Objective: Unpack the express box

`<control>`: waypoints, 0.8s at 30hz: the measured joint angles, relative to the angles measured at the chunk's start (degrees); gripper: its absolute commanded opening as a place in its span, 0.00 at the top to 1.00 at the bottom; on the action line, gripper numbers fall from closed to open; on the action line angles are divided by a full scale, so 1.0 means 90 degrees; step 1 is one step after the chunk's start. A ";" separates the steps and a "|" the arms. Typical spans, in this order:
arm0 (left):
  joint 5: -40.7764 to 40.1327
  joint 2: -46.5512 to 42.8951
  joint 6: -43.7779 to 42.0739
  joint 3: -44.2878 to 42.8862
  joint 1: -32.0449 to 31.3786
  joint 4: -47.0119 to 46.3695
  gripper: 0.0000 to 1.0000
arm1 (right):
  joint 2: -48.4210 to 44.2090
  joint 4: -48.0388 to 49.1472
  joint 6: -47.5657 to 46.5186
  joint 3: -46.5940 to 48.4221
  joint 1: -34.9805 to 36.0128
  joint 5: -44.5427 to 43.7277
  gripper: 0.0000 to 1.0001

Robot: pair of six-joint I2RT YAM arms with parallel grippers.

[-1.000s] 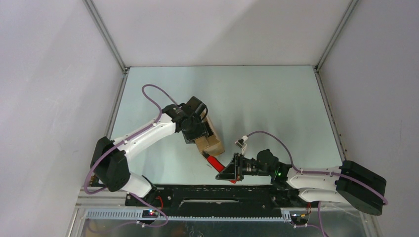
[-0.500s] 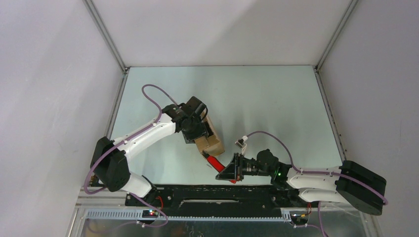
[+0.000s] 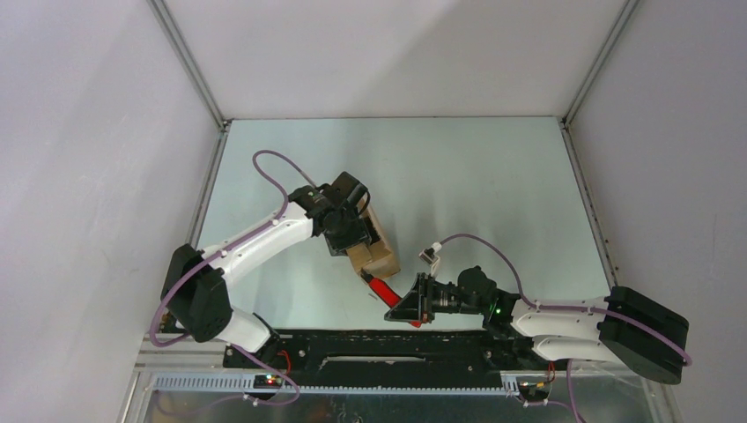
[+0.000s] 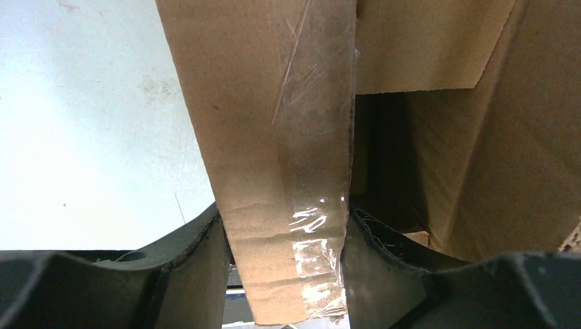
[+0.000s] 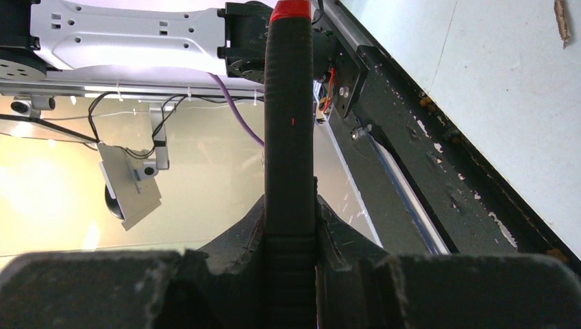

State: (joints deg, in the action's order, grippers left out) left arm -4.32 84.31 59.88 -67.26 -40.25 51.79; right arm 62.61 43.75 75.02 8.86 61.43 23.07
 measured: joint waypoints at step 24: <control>0.0000 -0.0119 0.0000 0.0000 0.0058 0.0049 0.91 | 0.0000 0.0002 0.0000 0.0000 0.0039 -0.0024 1.00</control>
State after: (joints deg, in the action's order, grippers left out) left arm -4.32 83.24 59.88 -67.26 -39.72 52.23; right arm 62.61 43.77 75.02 8.86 61.78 22.85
